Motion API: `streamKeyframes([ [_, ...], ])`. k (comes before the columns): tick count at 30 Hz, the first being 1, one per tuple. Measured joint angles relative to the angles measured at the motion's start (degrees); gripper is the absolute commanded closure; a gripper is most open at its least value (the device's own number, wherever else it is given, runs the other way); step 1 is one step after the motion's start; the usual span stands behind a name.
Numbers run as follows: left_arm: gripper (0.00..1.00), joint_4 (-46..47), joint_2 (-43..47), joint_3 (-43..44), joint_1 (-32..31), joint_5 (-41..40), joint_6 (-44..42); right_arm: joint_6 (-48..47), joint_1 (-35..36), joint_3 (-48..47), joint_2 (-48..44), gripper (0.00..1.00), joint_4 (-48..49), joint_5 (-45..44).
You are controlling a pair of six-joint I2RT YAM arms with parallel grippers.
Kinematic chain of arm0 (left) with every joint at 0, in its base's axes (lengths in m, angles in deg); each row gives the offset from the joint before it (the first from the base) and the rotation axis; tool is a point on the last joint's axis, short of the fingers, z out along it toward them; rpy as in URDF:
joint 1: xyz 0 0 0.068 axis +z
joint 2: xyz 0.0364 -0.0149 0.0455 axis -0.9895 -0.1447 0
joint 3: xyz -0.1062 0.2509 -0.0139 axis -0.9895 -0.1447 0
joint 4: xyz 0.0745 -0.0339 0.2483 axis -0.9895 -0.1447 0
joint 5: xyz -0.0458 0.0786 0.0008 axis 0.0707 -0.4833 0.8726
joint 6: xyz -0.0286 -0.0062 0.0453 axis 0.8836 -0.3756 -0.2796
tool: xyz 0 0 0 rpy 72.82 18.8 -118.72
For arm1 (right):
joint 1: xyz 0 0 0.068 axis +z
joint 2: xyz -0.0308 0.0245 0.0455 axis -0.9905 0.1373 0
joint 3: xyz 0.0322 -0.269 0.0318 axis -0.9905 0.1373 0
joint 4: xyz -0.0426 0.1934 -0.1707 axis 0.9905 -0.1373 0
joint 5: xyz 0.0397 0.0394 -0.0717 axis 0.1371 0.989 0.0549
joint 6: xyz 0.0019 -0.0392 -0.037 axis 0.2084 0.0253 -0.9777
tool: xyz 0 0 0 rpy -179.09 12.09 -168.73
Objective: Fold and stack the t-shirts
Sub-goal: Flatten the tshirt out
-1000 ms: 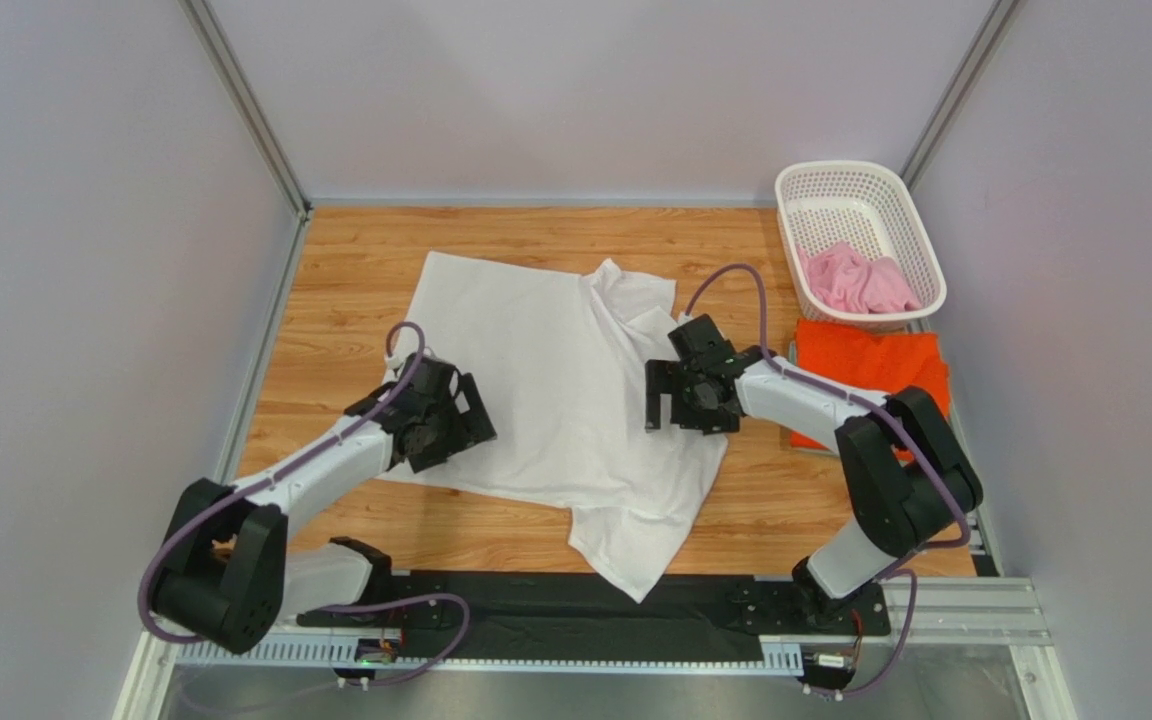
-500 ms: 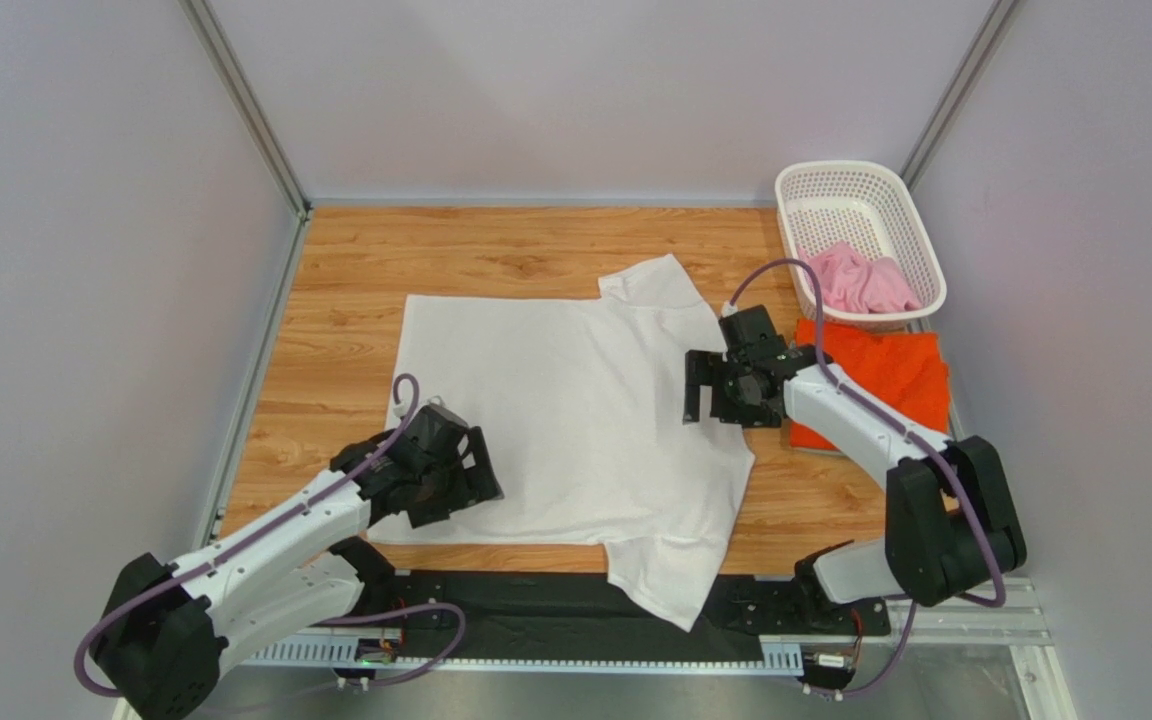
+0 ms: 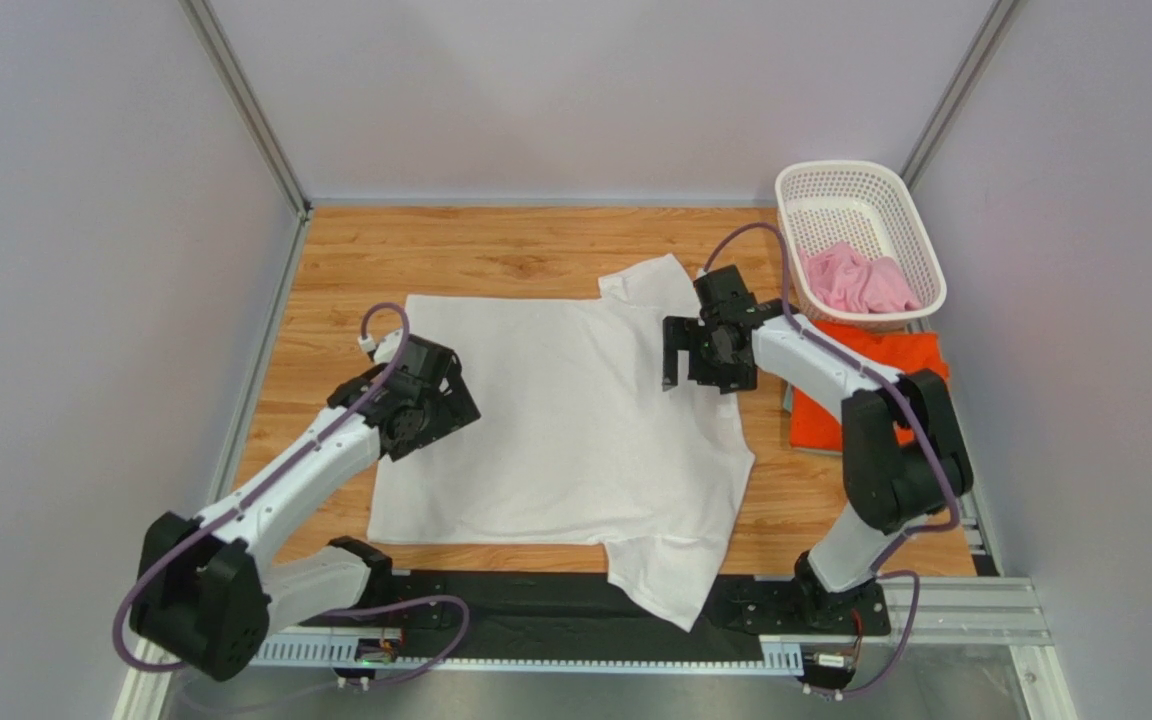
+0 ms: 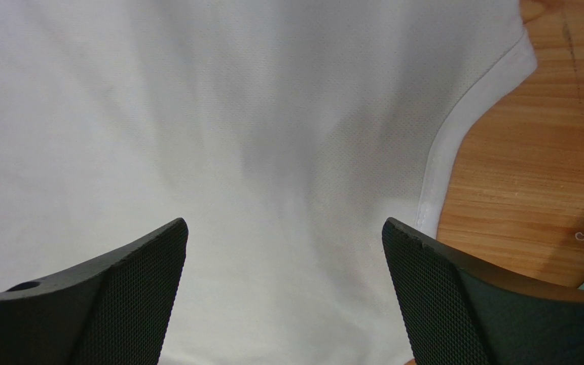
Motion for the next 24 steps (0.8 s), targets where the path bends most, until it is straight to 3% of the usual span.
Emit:
streamKeyframes([
  [13,0.00,8.96,-27.08,7.17,8.79,8.33,-6.93,-1.11,-3.50,-13.42,18.60,0.00,-2.27,-2.29],
  [24,0.00,8.28,-41.64,24.00,11.06,9.57,-9.44,-2.54,-7.74,-30.64,30.03,0.00,-3.67,-1.38],
])
